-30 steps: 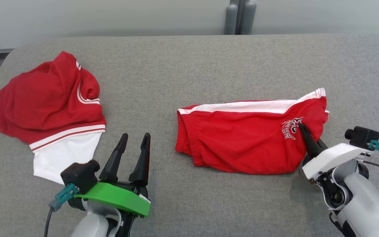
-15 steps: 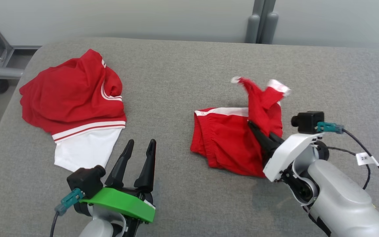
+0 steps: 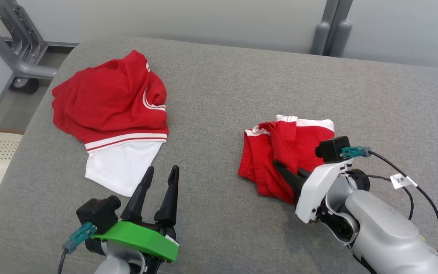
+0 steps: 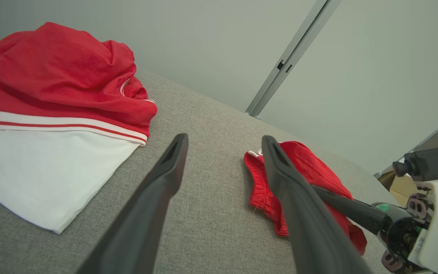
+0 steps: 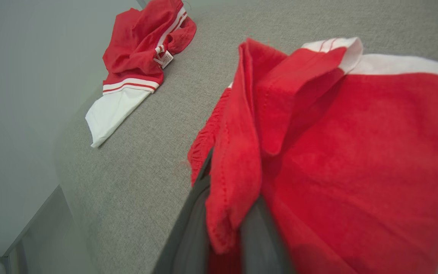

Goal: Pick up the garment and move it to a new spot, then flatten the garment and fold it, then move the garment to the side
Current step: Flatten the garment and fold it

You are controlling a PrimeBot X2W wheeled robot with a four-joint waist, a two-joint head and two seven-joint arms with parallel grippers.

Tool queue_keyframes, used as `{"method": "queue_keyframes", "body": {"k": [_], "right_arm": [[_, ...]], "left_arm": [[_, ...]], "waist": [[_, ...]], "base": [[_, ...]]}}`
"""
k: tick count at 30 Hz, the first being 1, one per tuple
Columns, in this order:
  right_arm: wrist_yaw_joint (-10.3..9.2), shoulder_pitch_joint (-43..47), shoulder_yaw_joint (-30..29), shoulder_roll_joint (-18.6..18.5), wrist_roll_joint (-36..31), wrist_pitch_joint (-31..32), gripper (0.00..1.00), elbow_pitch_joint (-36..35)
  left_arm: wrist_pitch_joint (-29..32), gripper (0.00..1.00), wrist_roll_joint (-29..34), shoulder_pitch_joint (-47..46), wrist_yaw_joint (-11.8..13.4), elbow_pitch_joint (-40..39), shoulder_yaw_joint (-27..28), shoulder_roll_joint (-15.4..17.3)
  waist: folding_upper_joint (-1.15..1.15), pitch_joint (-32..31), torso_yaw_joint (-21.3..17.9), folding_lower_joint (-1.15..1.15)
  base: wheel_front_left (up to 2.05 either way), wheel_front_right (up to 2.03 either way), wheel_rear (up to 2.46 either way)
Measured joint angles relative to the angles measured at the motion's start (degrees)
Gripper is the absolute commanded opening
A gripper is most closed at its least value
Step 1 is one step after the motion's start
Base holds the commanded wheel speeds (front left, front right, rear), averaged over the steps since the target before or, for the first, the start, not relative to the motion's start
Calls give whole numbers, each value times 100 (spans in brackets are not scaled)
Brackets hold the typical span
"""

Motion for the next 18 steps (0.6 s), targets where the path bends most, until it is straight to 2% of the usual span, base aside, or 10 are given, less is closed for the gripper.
{"method": "queue_keyframes", "body": {"k": [1, 4, 5, 6, 18], "right_arm": [[0, -34, 43, 10, -42, 16, 15, 10], [0, -97, 86, 8, -125, 31, 64, 24], [0, -107, 119, 10, -149, 56, 98, 25], [0, -125, 172, 12, -180, 62, 100, 22], [0, -315, 809, 127, -677, 25, 100, -393]], "left_arm": [[0, 100, 0, 3, 0, 0, 7, 0], [0, 100, 0, 8, 1, -2, 10, -1], [0, 100, 0, 13, 1, -2, 11, -1], [0, 100, 0, 22, 1, -2, 13, -1], [-1, 100, 0, 150, 42, -1, 22, 0]], "waist": [[0, -3, 8, 0], [0, -16, 12, 0], [0, -22, 11, 0], [0, -28, 8, 0], [0, -185, -117, 0]], "base": [[0, 0, 0], [0, 0, 0], [0, 0, 0], [0, 0, 0], [0, 0, 0]]}}
